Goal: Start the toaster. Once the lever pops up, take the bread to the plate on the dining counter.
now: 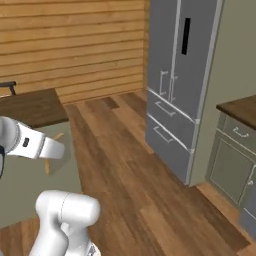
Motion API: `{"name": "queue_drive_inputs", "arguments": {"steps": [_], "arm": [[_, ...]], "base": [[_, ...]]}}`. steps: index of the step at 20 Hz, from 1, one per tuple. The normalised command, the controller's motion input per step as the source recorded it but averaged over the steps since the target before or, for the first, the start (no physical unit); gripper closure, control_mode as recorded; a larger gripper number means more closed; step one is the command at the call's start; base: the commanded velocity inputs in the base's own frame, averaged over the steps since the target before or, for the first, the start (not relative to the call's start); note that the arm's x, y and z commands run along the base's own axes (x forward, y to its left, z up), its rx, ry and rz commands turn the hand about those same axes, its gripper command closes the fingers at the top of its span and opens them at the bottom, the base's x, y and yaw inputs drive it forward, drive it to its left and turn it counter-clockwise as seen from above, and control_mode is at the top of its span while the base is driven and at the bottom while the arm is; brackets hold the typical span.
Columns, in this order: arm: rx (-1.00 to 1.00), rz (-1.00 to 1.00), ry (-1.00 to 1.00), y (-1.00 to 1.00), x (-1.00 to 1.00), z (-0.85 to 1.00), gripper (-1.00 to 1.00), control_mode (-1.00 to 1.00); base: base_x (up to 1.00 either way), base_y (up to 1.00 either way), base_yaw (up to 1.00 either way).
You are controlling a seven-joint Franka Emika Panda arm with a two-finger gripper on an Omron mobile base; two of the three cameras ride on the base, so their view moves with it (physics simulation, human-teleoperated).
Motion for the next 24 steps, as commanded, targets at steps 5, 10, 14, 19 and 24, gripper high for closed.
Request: {"name": "queue_drive_inputs", "arguments": {"steps": [5, 10, 14, 19, 24], "arm": [[0.00, 0.00, 0.00, 0.00, 0.00, 0.00, 1.00, 1.00], [0.00, 0.00, 0.00, 0.00, 0.00, 0.00, 1.00, 1.00], [0.00, 0.00, 0.00, 0.00, 0.00, 0.00, 1.00, 1.00], [0.00, 0.00, 0.00, 0.00, 0.00, 0.00, 1.00, 1.00], [0.00, 0.00, 0.00, 0.00, 0.00, 0.00, 1.00, 1.00]], "base": [[0.99, -0.55, 0.32], [1.00, -0.30, 0.53], [0.82, -0.17, 0.54], [0.32, 0.03, 0.29], [0.52, -0.34, 0.11]]}}
